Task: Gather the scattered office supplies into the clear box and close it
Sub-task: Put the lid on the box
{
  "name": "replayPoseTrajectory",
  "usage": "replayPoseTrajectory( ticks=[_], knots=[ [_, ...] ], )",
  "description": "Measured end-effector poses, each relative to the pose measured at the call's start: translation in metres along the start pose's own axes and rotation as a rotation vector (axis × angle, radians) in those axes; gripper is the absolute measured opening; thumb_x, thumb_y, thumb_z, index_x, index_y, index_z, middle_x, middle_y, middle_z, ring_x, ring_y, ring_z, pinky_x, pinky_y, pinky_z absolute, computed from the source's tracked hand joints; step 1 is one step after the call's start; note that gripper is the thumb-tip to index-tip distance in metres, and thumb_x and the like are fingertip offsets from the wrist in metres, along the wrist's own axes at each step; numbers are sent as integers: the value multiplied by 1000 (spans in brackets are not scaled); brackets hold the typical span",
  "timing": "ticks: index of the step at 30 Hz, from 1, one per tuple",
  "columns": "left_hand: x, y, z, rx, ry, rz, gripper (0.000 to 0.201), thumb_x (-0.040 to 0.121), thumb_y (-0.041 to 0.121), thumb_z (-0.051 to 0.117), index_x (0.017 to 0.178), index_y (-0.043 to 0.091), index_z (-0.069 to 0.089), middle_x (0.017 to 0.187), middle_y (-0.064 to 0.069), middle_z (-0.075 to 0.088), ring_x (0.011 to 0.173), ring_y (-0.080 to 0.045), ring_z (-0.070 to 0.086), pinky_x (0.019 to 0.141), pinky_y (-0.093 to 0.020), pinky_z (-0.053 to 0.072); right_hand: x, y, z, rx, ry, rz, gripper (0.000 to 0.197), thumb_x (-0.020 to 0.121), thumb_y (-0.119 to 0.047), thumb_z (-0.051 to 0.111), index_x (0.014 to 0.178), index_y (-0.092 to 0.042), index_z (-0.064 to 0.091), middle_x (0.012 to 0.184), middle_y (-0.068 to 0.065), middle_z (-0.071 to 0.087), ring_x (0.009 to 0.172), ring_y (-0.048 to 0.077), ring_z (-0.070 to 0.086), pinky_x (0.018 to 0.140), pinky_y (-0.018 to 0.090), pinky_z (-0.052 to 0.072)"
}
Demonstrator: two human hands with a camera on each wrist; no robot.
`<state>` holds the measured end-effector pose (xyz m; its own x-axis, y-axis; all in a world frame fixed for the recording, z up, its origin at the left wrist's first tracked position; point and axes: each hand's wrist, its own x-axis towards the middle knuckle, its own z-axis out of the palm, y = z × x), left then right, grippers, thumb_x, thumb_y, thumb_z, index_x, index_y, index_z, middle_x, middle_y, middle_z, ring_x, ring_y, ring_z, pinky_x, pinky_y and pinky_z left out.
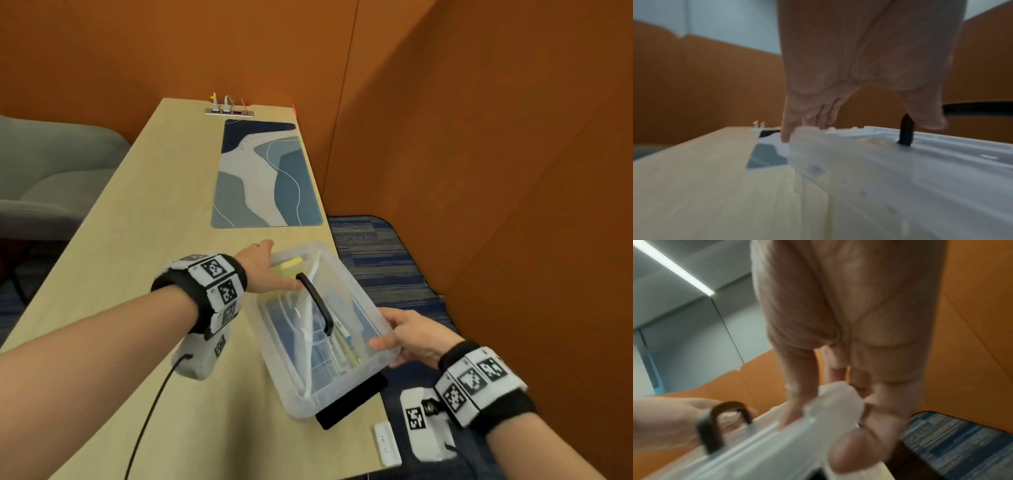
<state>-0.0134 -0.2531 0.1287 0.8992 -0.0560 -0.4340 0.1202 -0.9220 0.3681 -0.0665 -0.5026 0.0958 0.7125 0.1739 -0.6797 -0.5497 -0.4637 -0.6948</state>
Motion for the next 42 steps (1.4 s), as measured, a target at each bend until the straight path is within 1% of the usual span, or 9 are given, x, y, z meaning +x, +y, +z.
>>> replayPoseTrajectory(
  ticks=[4, 8, 12, 17, 25, 30, 33, 39, 42],
  knots=[
    [6, -31, 1, -116, 1, -130, 100, 61, 77, 58, 135, 12, 37, 128, -11, 52, 113, -28, 52, 94, -35, 43, 29, -25, 2, -32, 109, -120, 56, 78, 1, 68, 130, -14, 53, 110, 9, 62, 99, 25, 61, 86, 37, 54],
    [-1, -54, -9, -252, 78, -334, 89, 72, 61, 63, 131, 0, 39, 129, -17, 53, 114, -32, 53, 87, -34, 43, 58, -46, 22, -217, 497, -105, 73, 80, -47, 66, 137, -8, 40, 133, 11, 49, 122, 27, 49, 97, 33, 42],
    [-6, -74, -19, -437, 25, -487, 90, 69, 48, 74, 134, -4, 38, 134, -21, 50, 115, -33, 52, 83, -34, 40, 86, -54, 50, 50, 236, 86, 108, 58, -71, 67, 139, -7, 36, 137, 12, 49, 118, 31, 52, 90, 42, 50],
    [-20, -90, -24, -574, -72, -597, 93, 76, 41, 70, 145, 3, 21, 152, -21, 25, 138, -35, 29, 109, -44, 29, 111, -54, 57, 145, 105, 58, 128, 14, -69, 83, 124, -8, 55, 116, 11, 66, 104, 28, 63, 91, 46, 53],
    [-15, -93, -30, -628, -48, -610, 94, 75, 36, 73, 145, 3, 20, 152, -19, 24, 139, -34, 26, 110, -44, 27, 81, -103, 68, -253, 363, -107, 51, 85, -35, 64, 120, -1, 49, 113, 14, 58, 104, 28, 57, 81, 32, 46],
    [-10, -104, -32, -385, -28, -582, 98, 65, 62, 69, 137, 4, 36, 130, -16, 52, 105, -30, 55, 86, -33, 46, 82, -105, 75, -235, 252, -99, 73, 69, -48, 76, 119, -1, 51, 102, 8, 58, 92, 21, 55, 77, 30, 48],
    [-11, -111, -31, -307, -29, -570, 102, 62, 75, 58, 132, 3, 43, 126, -14, 55, 109, -29, 56, 94, -33, 49, 86, -107, 77, -238, 287, -103, 73, 68, -42, 79, 122, -3, 49, 107, 9, 59, 93, 23, 55, 77, 31, 47],
    [-4, -102, -37, -249, 64, -532, 87, 61, 60, 73, 120, 1, 51, 100, -10, 60, 91, -27, 58, 79, -31, 48, 84, -112, 80, -271, 305, -90, 69, 71, -37, 78, 123, -3, 47, 118, 12, 60, 91, 23, 52, 74, 30, 43],
    [-2, -93, -41, -163, 89, -535, 85, 64, 54, 75, 125, 2, 49, 115, -12, 61, 95, -26, 56, 86, -32, 47, 85, -113, 82, -301, 321, -82, 68, 71, -38, 77, 122, -4, 49, 116, 12, 61, 97, 25, 57, 76, 31, 46]
  ],
)
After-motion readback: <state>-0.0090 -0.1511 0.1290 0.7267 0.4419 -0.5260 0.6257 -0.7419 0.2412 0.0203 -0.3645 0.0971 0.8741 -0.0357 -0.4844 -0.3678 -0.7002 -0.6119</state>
